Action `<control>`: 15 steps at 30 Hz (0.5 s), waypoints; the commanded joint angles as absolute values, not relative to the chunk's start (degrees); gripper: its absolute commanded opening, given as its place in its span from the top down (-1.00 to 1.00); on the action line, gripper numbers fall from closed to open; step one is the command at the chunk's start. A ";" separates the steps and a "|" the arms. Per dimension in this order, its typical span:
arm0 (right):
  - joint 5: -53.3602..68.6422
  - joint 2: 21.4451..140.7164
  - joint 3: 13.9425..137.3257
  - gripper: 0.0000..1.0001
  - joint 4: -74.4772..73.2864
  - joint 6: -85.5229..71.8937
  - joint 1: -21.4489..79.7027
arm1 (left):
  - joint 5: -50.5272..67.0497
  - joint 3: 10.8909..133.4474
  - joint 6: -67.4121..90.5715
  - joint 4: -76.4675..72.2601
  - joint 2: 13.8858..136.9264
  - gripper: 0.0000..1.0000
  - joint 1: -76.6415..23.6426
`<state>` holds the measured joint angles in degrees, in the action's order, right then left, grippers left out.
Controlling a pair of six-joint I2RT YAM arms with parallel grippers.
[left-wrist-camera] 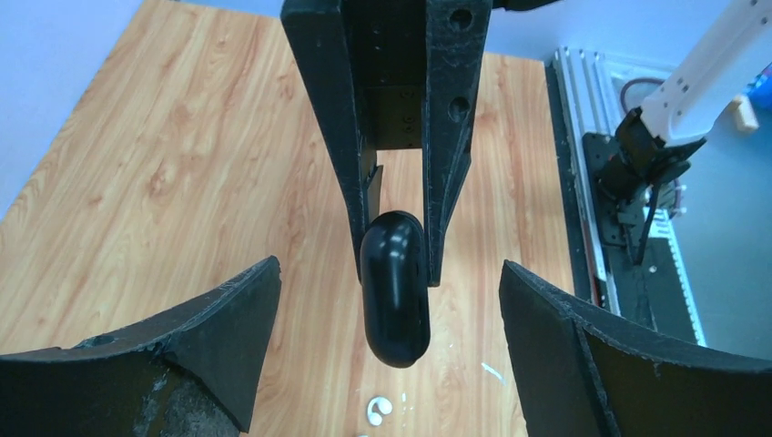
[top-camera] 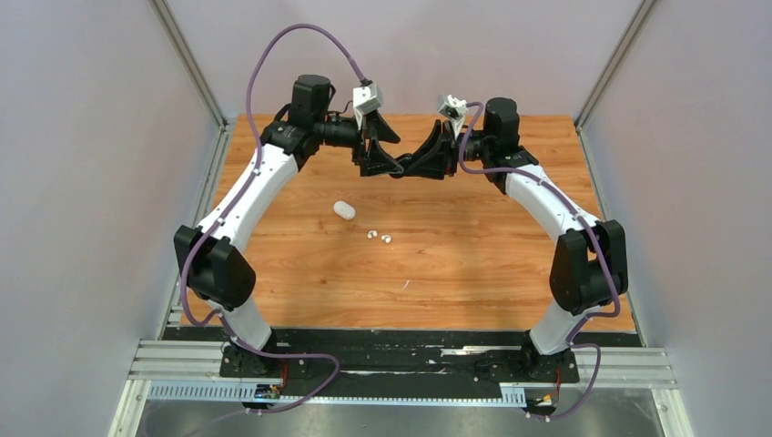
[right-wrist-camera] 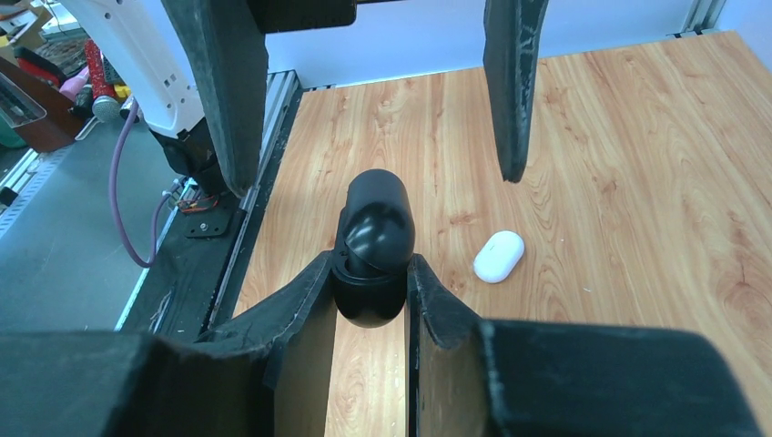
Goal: Insert the wireless bluetooth earbuds into the charging case
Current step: Close the charging case with the earbuds at the center of the board.
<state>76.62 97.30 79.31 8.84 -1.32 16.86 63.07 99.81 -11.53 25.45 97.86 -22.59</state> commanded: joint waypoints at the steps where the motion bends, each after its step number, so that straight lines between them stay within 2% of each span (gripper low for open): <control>1: 77.87 95.87 80.21 0.97 9.67 0.35 17.22 | 60.23 102.15 -18.21 28.88 96.75 -0.86 -23.87; 15: 78.48 94.33 79.54 0.97 9.16 1.77 17.93 | 53.35 104.33 -22.71 31.98 98.31 -0.78 -23.99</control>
